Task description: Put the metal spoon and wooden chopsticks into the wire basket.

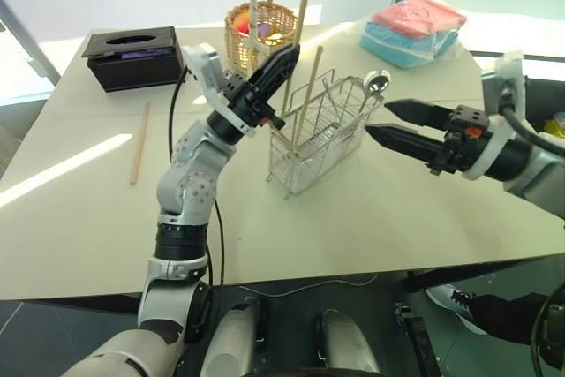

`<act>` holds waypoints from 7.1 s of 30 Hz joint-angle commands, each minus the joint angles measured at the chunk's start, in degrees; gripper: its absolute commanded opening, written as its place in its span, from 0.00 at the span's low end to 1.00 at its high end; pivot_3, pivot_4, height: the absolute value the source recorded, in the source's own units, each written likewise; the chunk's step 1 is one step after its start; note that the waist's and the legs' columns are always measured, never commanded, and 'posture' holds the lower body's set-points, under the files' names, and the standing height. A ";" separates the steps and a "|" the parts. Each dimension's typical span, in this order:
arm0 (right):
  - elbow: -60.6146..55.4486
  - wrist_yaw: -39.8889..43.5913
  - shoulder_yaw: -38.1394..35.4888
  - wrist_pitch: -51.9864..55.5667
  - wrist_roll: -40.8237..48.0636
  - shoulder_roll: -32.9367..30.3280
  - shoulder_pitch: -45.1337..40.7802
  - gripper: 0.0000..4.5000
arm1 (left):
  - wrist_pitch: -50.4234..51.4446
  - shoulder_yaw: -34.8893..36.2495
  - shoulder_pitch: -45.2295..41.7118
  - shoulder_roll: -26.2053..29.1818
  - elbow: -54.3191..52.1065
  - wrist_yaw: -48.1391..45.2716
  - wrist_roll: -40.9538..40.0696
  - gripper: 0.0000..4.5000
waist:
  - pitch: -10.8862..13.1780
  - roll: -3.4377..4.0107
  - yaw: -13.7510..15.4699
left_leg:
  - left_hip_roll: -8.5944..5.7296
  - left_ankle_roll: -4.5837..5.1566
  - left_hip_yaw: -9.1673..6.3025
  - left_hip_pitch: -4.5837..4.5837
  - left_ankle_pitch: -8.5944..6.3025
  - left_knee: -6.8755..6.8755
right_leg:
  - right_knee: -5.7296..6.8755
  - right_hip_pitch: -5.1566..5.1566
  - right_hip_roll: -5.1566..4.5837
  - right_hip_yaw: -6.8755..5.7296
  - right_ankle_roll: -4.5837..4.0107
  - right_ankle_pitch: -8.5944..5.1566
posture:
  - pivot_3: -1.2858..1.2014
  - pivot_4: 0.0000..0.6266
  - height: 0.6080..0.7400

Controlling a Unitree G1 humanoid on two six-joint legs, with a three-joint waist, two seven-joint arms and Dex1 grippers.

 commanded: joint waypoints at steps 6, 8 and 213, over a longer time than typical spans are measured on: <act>-1.51 -0.02 -0.75 -2.34 0.49 0.24 0.15 0.79 | 4.52 -1.11 -5.14 0.50 -6.59 1.32 -2.89 0.02 | 0.01 -0.01 -0.30 | 0.00 0.12 0.00 -0.10 -0.09 0.16 | -0.02 -0.02 0.00 0.00 0.02 0.01 | 0.52 0.24 1.00; -1.42 0.05 -0.41 -2.75 0.28 0.44 0.25 0.79 | 5.68 -1.03 -5.75 0.71 -8.07 2.08 -3.76 0.02 | 0.00 0.00 -0.37 | 0.00 0.13 0.00 -0.10 -0.09 0.15 | 0.00 -0.04 0.00 0.00 0.03 0.01 | 0.52 0.24 1.00; -3.37 8.66 2.48 -2.62 -5.55 -7.78 5.54 0.79 | 8.61 -7.78 0.88 3.19 -4.89 1.78 3.93 0.26 | 0.05 -0.15 -0.31 | 0.01 0.35 0.97 -0.04 -0.39 0.20 | -0.09 -0.32 -0.55 -0.02 0.24 0.34 | 0.52 0.24 1.00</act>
